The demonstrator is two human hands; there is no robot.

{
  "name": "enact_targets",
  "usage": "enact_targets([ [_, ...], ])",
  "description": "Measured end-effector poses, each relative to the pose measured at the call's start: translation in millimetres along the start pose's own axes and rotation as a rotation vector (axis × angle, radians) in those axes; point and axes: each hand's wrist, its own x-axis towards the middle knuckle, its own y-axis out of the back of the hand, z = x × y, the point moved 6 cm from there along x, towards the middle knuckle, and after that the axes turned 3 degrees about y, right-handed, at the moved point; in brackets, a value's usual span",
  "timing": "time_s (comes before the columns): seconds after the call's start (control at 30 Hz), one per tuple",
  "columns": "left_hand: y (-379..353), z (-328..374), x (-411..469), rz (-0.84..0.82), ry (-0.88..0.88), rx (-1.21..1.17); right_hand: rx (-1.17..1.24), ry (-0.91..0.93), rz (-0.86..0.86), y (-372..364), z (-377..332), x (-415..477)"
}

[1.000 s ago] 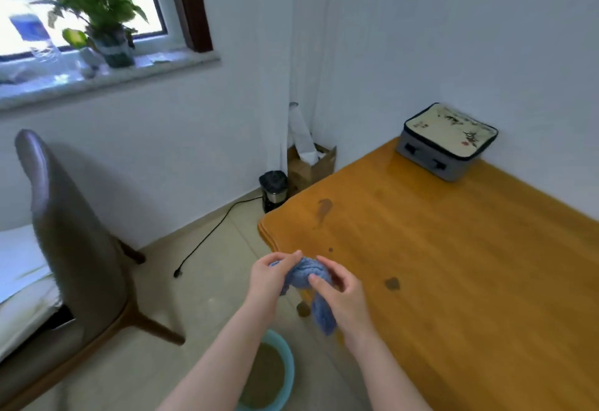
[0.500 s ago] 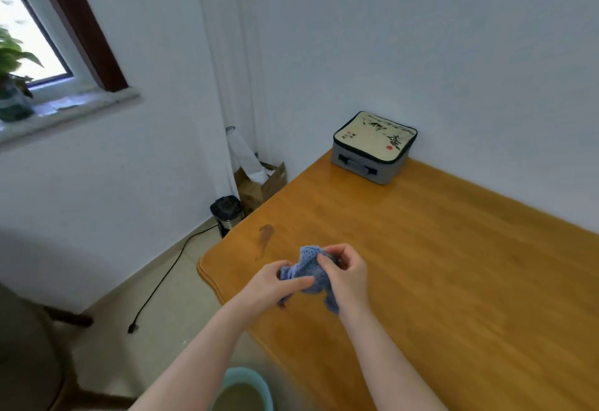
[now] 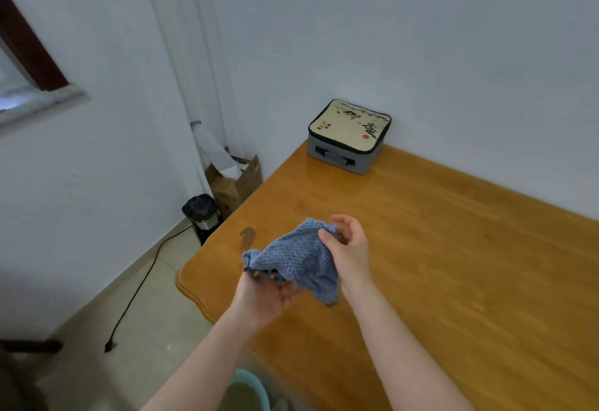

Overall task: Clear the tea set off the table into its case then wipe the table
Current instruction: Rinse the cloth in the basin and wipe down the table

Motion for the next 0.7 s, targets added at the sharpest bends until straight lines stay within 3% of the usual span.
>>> enact_targets([
  [0.13,8.6,4.5,15.2,0.09,0.005,-0.019,0.046,-0.109,0.018,5.6,5.8,9.0],
  [0.3,9.6,13.3,21.0,0.056,-0.021,-0.116,0.378,-0.387,0.065,18.6,18.3,16.5],
  [0.43,-11.2,30.0,8.1,-0.049,-0.08,0.268,0.39,-0.637,-0.121,12.3,32.4,4.4],
  [0.53,-19.8,48.6,6.9,-0.019,-0.181,0.53,0.362,-0.769,-0.257,9.9,43.9,-8.5],
  [0.7,-32.0,79.3,7.4,0.043,-0.184,0.832,0.294,-0.784,-0.161,30.6,58.2,-7.3],
])
